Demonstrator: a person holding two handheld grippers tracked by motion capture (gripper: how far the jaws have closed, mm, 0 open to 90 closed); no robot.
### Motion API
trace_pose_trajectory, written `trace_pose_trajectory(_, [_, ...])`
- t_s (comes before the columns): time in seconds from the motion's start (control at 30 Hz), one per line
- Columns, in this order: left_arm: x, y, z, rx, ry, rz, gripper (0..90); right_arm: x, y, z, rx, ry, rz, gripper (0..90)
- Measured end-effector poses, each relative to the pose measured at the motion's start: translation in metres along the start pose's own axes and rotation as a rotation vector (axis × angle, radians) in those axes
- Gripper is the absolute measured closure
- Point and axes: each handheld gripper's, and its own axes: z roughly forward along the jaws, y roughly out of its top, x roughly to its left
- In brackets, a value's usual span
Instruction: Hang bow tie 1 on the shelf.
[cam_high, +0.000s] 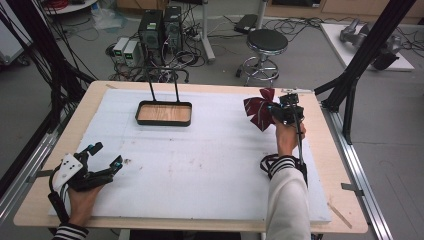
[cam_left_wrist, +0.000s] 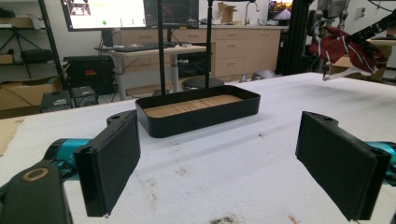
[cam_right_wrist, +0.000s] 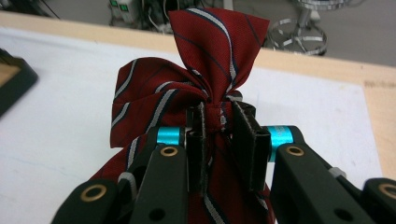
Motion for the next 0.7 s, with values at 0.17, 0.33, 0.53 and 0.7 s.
trace_pose_trajectory(0.17, [0.000, 0.000, 0.000, 0.000, 0.000, 0.000, 14.3, 0.003, 0.002, -0.007, -0.065, 0.028, 0.016, 75.3])
trace_pose_trajectory(0.33, [0.000, 0.000, 0.000, 0.002, 0.000, 0.003, 14.4, 0.009, 0.005, -0.013, -0.121, 0.048, 0.012, 75.3])
trace_pose_trajectory(0.53, [0.000, 0.000, 0.000, 0.003, 0.000, 0.004, 14.4, 0.016, 0.007, -0.017, -0.170, 0.082, 0.004, 75.3])
trace_pose_trajectory(0.7, [0.000, 0.000, 0.000, 0.004, 0.000, 0.004, 14.3, 0.025, 0.009, -0.021, -0.213, 0.108, -0.006, 75.2])
